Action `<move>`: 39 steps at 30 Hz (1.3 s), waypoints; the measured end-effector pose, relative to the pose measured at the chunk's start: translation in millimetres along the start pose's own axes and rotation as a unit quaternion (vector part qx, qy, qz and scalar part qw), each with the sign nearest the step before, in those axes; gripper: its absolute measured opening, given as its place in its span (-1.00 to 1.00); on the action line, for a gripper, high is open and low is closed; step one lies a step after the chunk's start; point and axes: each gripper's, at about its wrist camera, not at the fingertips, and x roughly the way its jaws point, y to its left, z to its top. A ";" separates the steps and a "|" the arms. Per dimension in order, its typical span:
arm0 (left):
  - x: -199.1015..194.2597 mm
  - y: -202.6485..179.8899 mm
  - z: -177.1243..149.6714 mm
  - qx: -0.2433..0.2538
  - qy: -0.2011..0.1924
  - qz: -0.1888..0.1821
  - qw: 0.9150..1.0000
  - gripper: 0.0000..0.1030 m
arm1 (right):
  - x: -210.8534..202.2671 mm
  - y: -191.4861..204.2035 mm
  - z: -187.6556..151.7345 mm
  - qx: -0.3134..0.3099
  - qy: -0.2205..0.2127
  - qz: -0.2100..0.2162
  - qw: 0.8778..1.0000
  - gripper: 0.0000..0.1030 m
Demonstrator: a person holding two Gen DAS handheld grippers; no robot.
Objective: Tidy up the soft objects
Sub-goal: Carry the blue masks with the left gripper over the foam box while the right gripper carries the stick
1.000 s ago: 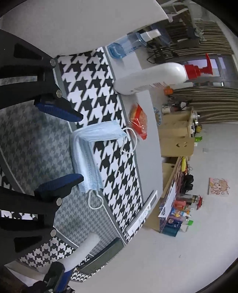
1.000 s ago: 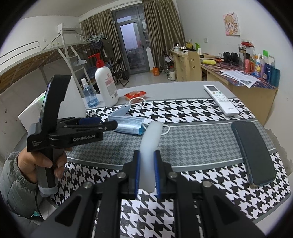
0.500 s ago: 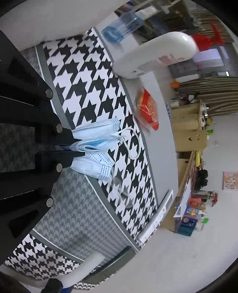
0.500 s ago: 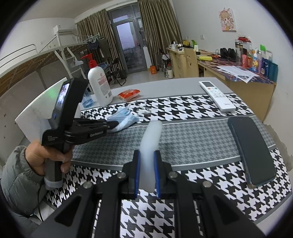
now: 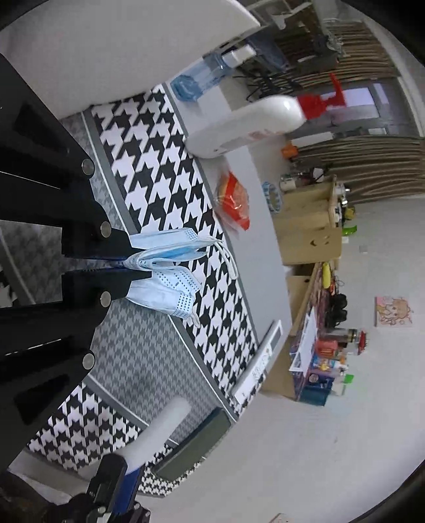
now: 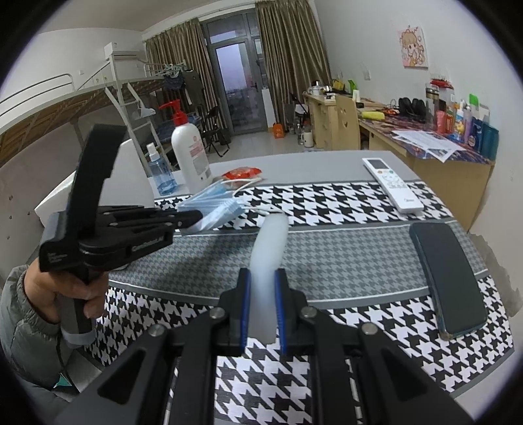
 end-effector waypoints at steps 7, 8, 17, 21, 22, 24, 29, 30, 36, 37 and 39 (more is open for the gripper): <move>-29.3 1.4 0.4 -0.009 -0.026 0.004 1.000 -0.93 | -4.5 10.4 4.4 -0.009 -0.007 0.001 1.000 -0.66; -32.1 1.9 0.5 -0.010 -0.029 0.004 1.000 -0.93 | -4.6 11.8 5.3 -0.010 -0.008 0.002 1.000 -0.66; -58.5 7.5 3.3 -0.014 -0.061 0.011 0.998 -0.93 | -9.3 24.3 14.1 -0.023 -0.021 0.004 1.000 -0.66; -73.1 10.2 4.9 -0.017 -0.082 0.018 0.996 -0.93 | -12.0 29.5 17.9 -0.031 -0.031 0.001 0.999 -0.66; -75.9 9.9 5.7 -0.015 -0.086 0.021 0.996 -0.93 | -12.3 30.4 18.8 -0.032 -0.032 0.001 0.999 -0.66; -78.3 8.9 6.0 -0.008 -0.090 0.025 0.996 -0.92 | -12.8 32.5 21.1 -0.033 -0.035 0.001 0.999 -0.66; -82.3 12.9 4.7 -0.009 -0.095 0.032 0.995 -0.92 | -14.2 37.6 25.7 -0.035 -0.041 0.004 0.999 -0.66; -83.6 14.3 5.0 -0.011 -0.097 0.031 0.995 -0.92 | -14.2 38.4 26.5 -0.035 -0.041 0.005 0.999 -0.66; -95.3 15.4 7.7 -0.016 -0.112 0.026 0.993 -0.92 | -14.3 44.5 32.0 -0.039 -0.044 0.007 0.998 -0.66; -97.2 15.8 8.4 -0.015 -0.115 0.026 0.993 -0.92 | -14.9 45.4 32.7 -0.040 -0.046 0.007 0.998 -0.66; -100.6 16.9 8.9 -0.014 -0.120 0.030 0.992 -0.92 | -16.6 47.3 35.0 -0.041 -0.050 0.007 0.998 -0.66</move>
